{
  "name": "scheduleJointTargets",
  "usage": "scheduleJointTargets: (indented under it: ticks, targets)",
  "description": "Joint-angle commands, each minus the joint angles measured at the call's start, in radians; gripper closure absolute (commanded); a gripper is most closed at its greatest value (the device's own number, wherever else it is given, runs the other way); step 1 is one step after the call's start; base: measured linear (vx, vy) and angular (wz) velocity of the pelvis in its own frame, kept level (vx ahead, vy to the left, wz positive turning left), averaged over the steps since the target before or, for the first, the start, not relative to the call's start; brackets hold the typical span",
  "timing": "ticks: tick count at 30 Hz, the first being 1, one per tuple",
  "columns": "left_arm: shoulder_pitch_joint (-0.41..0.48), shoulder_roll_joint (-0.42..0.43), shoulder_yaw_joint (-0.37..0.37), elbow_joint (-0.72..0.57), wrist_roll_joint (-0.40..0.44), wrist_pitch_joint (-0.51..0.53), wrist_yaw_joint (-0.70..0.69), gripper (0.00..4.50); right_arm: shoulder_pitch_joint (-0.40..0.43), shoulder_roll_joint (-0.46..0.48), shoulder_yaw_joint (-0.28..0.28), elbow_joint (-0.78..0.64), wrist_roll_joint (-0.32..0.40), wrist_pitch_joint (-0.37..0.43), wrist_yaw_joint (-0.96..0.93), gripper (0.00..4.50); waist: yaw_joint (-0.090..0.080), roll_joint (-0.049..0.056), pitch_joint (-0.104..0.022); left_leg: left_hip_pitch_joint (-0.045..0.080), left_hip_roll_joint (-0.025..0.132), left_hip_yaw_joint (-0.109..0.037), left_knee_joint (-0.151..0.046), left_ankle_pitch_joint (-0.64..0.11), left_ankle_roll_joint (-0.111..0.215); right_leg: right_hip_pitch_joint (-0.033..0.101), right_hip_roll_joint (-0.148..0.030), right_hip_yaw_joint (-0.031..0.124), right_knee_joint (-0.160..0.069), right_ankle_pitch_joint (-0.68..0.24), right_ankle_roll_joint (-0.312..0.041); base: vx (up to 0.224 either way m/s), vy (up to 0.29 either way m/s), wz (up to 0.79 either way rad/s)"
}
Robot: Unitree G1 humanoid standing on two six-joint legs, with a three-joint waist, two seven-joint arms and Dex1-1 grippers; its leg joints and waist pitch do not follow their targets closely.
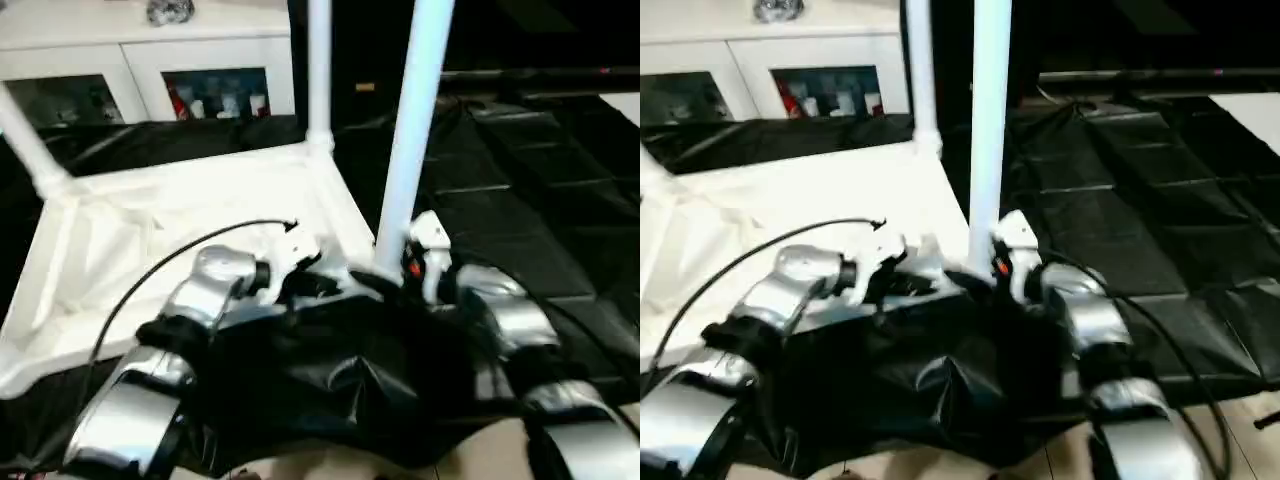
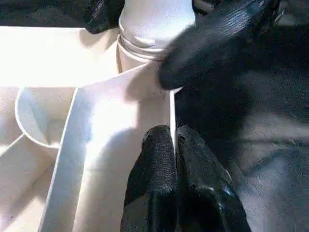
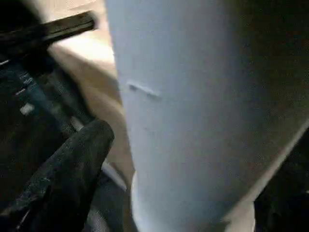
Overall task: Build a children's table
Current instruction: Rotate leg to tighten
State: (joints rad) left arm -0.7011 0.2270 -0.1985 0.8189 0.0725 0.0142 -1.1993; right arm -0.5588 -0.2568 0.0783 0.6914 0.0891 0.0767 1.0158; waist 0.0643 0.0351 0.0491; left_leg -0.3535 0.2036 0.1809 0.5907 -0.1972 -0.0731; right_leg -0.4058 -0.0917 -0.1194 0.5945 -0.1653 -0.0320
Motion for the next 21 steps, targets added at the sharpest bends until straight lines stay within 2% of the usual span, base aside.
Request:
scheduleJointTargets:
  ticks: [1,2,7,12,15,16,19,21]
  targets:
    - [-0.008,-0.028,-0.032,-0.068,-0.041,-0.022,-0.064,4.5,0.02,0.014,0.062,-0.034,0.01,0.039,0.073,0.32,0.004,-0.008,-0.068,-0.002,0.033,-0.006,-0.061,-0.156,0.11,0.066,-0.062,0.058,-0.069,-0.213,-0.221,0.0,0.0,0.0]
    - [-0.004,-0.02,-0.034,-0.076,-0.044,-0.012,-0.078,4.5,0.032,0.006,0.065,-0.059,0.02,0.054,0.1,0.56,0.005,-0.007,-0.068,-0.002,0.032,-0.006,-0.061,-0.157,0.107,0.064,-0.063,0.057,-0.069,-0.22,-0.221,0.0,0.0,0.0]
    - [0.007,0.004,-0.048,-0.1,-0.051,0.024,-0.139,4.5,0.051,-0.014,0.075,-0.1,0.038,0.1,0.152,1.0,0.011,-0.005,-0.067,0.001,0.033,-0.006,-0.063,-0.165,0.093,0.063,-0.062,0.057,-0.072,-0.239,-0.214,0.0,0.0,0.0]
    - [0.021,0.022,-0.056,-0.13,-0.057,0.051,-0.183,4.5,0.064,-0.025,0.081,-0.139,0.048,0.131,0.175,1.43,0.016,-0.009,-0.068,0.0,0.034,-0.007,-0.064,-0.153,0.087,0.063,-0.063,0.058,-0.07,-0.239,-0.209,0.0,0.0,0.0]
    - [0.024,0.023,-0.053,-0.133,-0.055,0.047,-0.171,4.5,0.07,-0.028,0.085,-0.152,0.048,0.14,0.179,1.61,0.019,-0.007,-0.069,0.002,0.033,-0.005,-0.063,-0.149,0.085,0.061,-0.063,0.058,-0.071,-0.238,-0.206,0.0,0.0,0.0]
    - [0.024,0.022,-0.051,-0.131,-0.054,0.045,-0.159,4.5,0.072,-0.027,0.086,-0.157,0.048,0.144,0.179,1.72,0.02,-0.011,-0.068,0.001,0.032,-0.005,-0.063,-0.15,0.083,0.062,-0.063,0.058,-0.072,-0.248,-0.202,0.0,0.0,0.0]
    - [0.022,0.017,-0.047,-0.126,-0.048,0.042,-0.132,4.5,0.074,-0.018,0.082,-0.162,0.051,0.145,0.168,1.83,0.02,-0.012,-0.067,0.002,0.032,-0.005,-0.063,-0.15,0.08,0.061,-0.064,0.058,-0.074,-0.271,-0.191,0.0,0.0,0.0]
    - [0.012,0.0,-0.033,-0.11,-0.044,0.042,-0.082,4.5,0.074,0.013,0.06,-0.151,0.052,0.12,0.112,1.87,0.02,-0.015,-0.067,0.0,0.032,-0.006,-0.064,-0.145,0.08,0.06,-0.064,0.058,-0.074,-0.273,-0.185,0.0,0.0,0.0]
